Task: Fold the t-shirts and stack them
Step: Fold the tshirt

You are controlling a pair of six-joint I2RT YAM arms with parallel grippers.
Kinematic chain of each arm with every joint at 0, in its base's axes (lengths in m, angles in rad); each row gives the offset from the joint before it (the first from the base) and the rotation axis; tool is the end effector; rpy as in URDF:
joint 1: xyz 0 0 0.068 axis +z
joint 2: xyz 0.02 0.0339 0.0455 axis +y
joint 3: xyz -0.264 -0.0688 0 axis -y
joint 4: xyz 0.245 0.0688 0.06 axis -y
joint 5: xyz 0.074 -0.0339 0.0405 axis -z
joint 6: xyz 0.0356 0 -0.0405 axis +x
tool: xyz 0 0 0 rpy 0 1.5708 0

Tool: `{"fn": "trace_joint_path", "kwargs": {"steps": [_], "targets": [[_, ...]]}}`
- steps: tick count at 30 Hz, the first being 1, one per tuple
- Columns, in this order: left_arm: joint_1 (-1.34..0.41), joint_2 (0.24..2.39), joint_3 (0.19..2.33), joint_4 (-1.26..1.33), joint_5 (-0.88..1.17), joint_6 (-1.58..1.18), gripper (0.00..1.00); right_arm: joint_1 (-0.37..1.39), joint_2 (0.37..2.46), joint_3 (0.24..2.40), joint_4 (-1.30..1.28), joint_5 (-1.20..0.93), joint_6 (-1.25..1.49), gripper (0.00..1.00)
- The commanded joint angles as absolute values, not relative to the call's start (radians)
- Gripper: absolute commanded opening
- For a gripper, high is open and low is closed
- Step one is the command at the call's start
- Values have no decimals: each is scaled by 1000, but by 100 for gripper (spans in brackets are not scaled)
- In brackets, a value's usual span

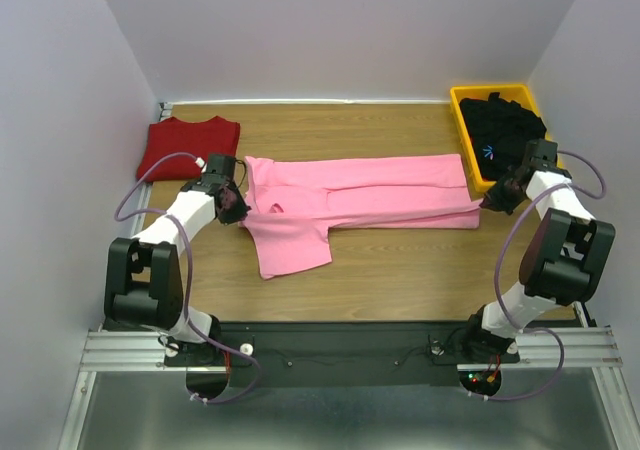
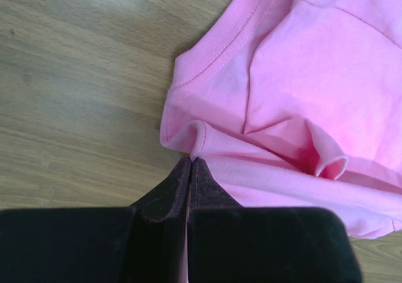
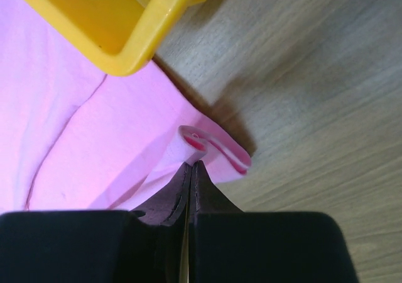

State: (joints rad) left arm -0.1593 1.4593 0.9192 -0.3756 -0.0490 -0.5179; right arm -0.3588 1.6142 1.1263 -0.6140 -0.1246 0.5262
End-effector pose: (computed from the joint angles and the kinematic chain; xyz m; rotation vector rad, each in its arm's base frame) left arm 0.2949 -0.0456 0.2145 -0.4661 2.4551 -0.2243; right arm 0.3062 -0.1101 0.2179 1.1100 2.4357 0.2198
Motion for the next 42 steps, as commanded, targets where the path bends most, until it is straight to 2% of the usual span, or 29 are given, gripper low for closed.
{"fn": "trace_joint_path", "kwargs": {"steps": [1,24,28,30,31,32,34,35,36,37,42], "targets": [[-144,1489,972,-365,-54,-486,0,-351,1654,1181,-546,-146,512,1],[-97,1545,966,-328,-41,-489,0,-287,1758,1255,-519,-126,515,1],[-97,1545,971,-321,-40,-497,0,-275,1787,1255,-509,-121,515,4],[-97,1540,976,-316,-40,-497,11,-262,1790,1259,-508,-115,506,14],[-97,1536,980,-316,-40,-497,26,-256,1781,1267,-509,-110,494,18],[-97,1519,986,-316,-41,-495,34,-239,1769,1272,-509,-106,485,30],[-97,1487,986,-313,-49,-494,52,-215,1743,1281,-509,-83,466,43],[-97,1450,986,-314,-64,-492,65,-181,1714,1290,-509,-74,445,49],[-97,1428,985,-318,-75,-489,67,-164,1700,1292,-512,-71,436,58],[-98,1407,982,-324,-99,-486,75,-146,1683,1292,-511,-68,424,61],[-126,1271,922,-386,-153,-474,76,39,1588,1249,-511,-63,422,69]]}}
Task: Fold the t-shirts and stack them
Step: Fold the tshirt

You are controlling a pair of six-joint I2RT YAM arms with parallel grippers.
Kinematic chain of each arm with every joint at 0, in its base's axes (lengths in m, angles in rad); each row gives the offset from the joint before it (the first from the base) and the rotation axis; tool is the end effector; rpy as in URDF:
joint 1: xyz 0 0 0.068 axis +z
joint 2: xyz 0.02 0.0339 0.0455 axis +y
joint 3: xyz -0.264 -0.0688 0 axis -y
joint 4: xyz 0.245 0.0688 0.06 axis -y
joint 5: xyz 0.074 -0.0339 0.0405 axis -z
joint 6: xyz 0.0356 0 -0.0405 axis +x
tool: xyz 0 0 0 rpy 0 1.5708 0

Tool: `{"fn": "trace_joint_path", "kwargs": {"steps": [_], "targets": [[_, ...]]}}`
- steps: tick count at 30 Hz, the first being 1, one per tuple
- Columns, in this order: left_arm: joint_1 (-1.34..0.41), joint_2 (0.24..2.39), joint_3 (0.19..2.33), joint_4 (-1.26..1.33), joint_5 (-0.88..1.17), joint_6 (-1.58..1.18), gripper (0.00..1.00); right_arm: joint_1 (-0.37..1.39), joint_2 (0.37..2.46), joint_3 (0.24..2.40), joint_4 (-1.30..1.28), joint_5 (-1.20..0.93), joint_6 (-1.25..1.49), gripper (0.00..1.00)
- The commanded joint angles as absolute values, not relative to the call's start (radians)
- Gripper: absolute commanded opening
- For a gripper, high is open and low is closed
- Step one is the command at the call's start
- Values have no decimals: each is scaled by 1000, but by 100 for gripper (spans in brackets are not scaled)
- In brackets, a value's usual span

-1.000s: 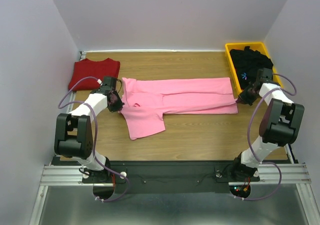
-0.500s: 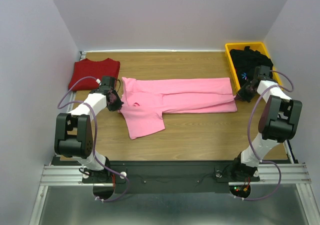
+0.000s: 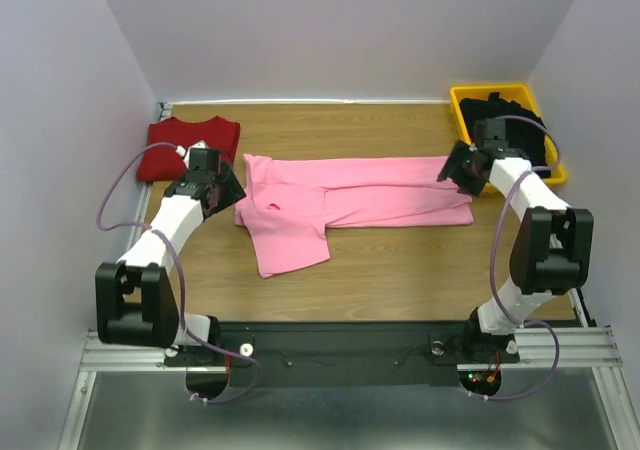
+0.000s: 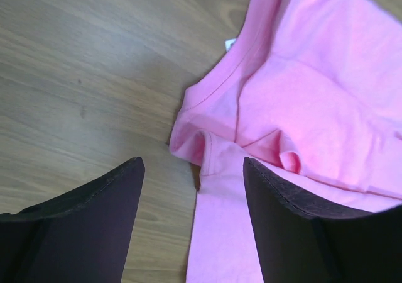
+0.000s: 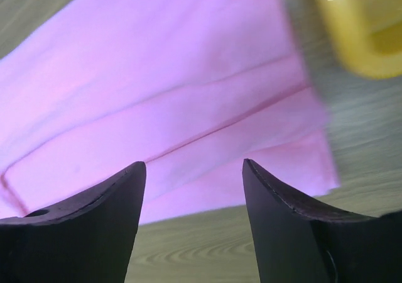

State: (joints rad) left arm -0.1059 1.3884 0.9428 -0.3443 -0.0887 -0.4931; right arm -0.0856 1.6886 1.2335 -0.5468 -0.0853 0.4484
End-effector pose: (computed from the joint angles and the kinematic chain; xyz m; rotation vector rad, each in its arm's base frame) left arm 0.2948 -0.0282 0.2439 -0.4972 2.3117 -0.1868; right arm 0.3554 -0.0275 0.2296 0.6513 2.5032 0.2450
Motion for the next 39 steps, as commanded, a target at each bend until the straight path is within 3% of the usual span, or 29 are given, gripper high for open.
{"fn": "trace_joint_path", "kwargs": {"steps": [1,11,15,19,34,39], "targets": [[-136,1253,905,-394,-155,-479,76,72,1580,1240,-508,-69,429,69],[-359,1221,723,-428,-118,-615,73,507,1604,1152,-425,-117,551,56],[-379,1256,701,-420,-126,-624,68,612,1684,1184,-405,-115,566,44],[-408,1296,690,-410,-120,-629,66,695,1756,1221,-391,-120,581,41],[-502,1322,627,-408,-114,-681,65,842,1894,1259,-383,-143,635,40],[-514,1353,630,-403,-106,-686,57,854,1911,1253,-388,-121,655,40]]}}
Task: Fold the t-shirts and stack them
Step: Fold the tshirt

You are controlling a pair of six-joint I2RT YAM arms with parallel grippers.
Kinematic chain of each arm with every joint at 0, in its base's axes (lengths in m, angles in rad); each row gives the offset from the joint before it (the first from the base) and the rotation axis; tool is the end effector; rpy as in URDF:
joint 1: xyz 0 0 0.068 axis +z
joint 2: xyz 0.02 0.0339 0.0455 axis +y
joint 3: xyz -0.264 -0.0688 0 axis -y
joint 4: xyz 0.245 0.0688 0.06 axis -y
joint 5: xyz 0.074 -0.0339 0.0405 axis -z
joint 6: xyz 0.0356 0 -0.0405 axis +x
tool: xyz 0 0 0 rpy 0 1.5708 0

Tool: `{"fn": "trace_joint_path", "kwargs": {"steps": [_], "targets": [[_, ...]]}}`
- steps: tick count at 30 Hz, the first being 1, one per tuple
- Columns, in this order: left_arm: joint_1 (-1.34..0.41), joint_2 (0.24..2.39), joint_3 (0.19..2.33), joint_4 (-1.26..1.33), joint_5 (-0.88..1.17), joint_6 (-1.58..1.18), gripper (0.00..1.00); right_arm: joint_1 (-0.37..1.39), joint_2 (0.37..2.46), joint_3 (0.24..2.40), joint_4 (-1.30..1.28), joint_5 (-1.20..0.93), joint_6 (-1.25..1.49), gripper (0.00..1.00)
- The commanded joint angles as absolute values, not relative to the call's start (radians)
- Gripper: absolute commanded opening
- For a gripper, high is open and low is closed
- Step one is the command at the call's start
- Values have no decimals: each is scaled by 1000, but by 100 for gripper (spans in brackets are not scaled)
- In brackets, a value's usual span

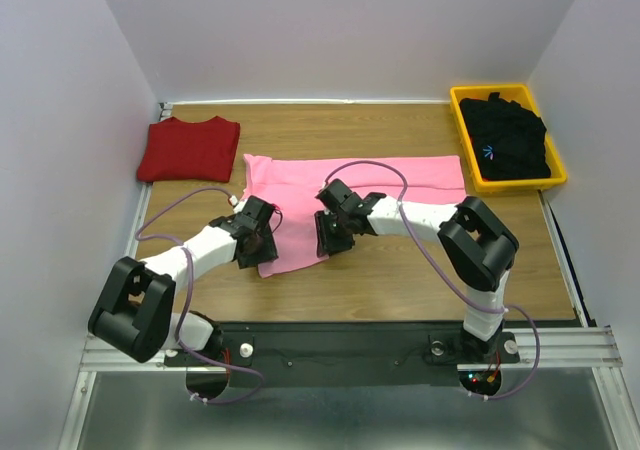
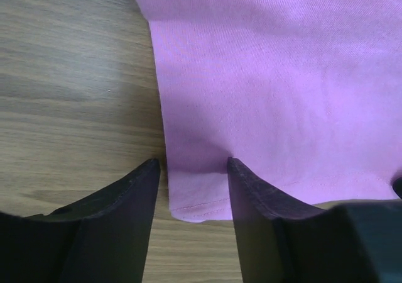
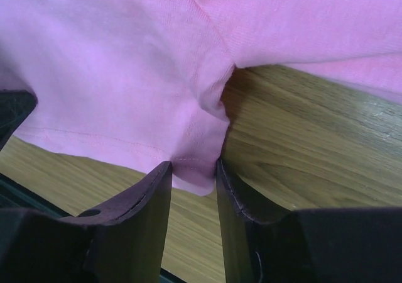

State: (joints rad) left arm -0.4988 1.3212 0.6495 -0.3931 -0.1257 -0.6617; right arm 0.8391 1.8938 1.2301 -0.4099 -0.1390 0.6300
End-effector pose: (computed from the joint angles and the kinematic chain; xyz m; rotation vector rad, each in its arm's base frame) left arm 0.2102 -0.1094 0.1682 -0.2577 2.6291 -0.2354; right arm 0.2541 0.2904 0.1642 -0.3412 2.7778 0.6207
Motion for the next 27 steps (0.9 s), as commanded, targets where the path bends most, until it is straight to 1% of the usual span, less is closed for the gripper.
{"fn": "trace_joint_path", "kwargs": {"steps": [1,2,3,4,5,6,7,8,9,10,11,13,17,20,27], "targets": [[-515,1356,630,-400,-103,-684,52,853,1910,1252,-390,-115,657,40],[-515,1359,630,-400,-103,-683,52,856,1910,1250,-390,-114,657,40],[-518,1365,632,-400,-101,-681,46,854,1910,1249,-390,-110,658,38],[-518,1367,635,-400,-101,-678,42,854,1910,1247,-393,-110,661,32],[-520,1367,637,-400,-101,-677,37,854,1910,1247,-393,-109,660,29],[-519,1368,638,-400,-103,-676,26,854,1910,1249,-393,-107,660,26],[-522,1365,643,-403,-106,-675,21,853,1908,1250,-394,-106,658,20],[-522,1359,646,-406,-113,-676,11,854,1904,1256,-396,-97,657,17],[-522,1347,650,-413,-120,-678,6,853,1901,1258,-397,-88,657,10],[-522,1339,663,-417,-126,-681,2,853,1896,1265,-397,-83,655,6],[-522,1330,670,-420,-132,-681,0,853,1893,1272,-399,-75,653,4],[-519,1313,710,-436,-161,-677,0,854,1888,1288,-406,-72,647,1],[-514,1312,827,-480,-248,-641,0,841,1879,1348,-428,-58,632,1],[-493,1342,928,-485,-273,-597,0,813,1878,1397,-443,-52,641,1],[-445,1501,1135,-437,-308,-497,0,713,1924,1529,-451,-86,649,1]]}}
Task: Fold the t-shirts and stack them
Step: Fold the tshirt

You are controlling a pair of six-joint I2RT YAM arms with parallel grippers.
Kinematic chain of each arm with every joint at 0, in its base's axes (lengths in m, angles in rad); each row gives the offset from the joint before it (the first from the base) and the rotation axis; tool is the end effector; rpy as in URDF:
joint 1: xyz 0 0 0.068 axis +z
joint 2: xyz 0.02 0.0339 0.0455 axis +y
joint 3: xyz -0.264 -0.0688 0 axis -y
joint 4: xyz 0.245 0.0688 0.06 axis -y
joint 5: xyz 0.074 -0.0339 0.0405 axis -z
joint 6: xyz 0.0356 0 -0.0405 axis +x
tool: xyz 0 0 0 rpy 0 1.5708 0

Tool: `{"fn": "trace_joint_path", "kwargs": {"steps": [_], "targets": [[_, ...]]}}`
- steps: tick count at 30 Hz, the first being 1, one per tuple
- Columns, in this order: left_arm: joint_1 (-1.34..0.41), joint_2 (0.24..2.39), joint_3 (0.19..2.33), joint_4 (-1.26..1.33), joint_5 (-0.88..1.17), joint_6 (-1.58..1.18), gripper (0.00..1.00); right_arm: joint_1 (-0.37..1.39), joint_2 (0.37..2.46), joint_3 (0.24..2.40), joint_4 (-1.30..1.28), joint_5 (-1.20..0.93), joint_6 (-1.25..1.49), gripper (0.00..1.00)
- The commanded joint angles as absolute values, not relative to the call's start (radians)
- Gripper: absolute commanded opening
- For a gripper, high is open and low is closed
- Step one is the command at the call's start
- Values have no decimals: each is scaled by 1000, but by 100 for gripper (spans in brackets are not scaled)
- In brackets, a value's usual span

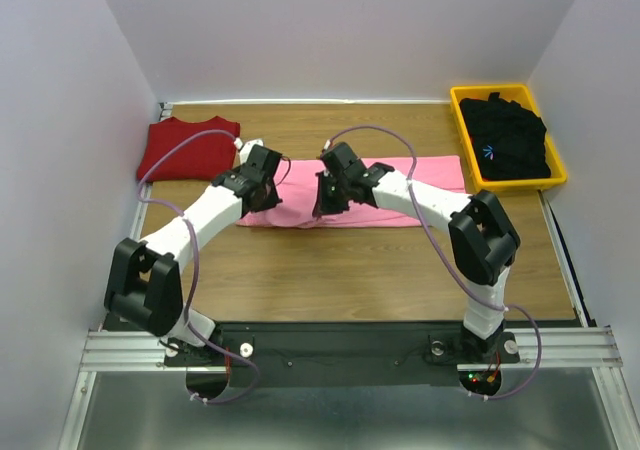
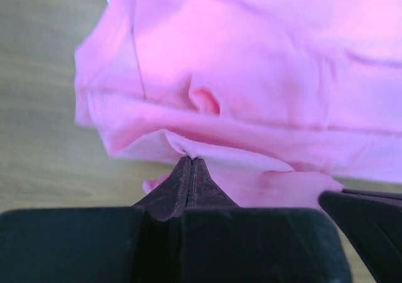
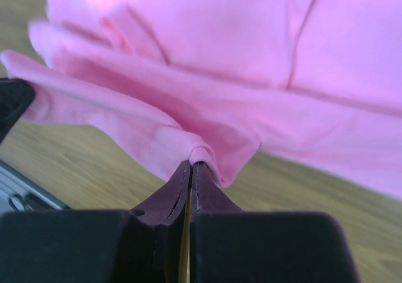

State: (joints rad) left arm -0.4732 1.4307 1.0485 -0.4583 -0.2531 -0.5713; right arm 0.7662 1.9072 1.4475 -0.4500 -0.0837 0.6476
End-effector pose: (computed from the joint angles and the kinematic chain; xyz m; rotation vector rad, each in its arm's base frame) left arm 0.2757 -0.1312 0.2584 -0.2325 2.3735 -0.1916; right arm 0.3010 0.2938 0.2214 -0.1923 2.6057 0.6654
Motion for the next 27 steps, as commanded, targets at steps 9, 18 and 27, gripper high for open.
{"fn": "trace_joint_path", "kwargs": {"steps": [9,18,27], "targets": [[-413,1684,1364,-374,-314,-391,0,612,1996,1644,-449,-98,667,1],[-413,1804,1476,-302,-328,-348,0,581,2088,1721,-448,-109,653,1],[-402,1870,1502,-268,-350,-354,0,560,2143,1761,-448,-92,638,1]]}}
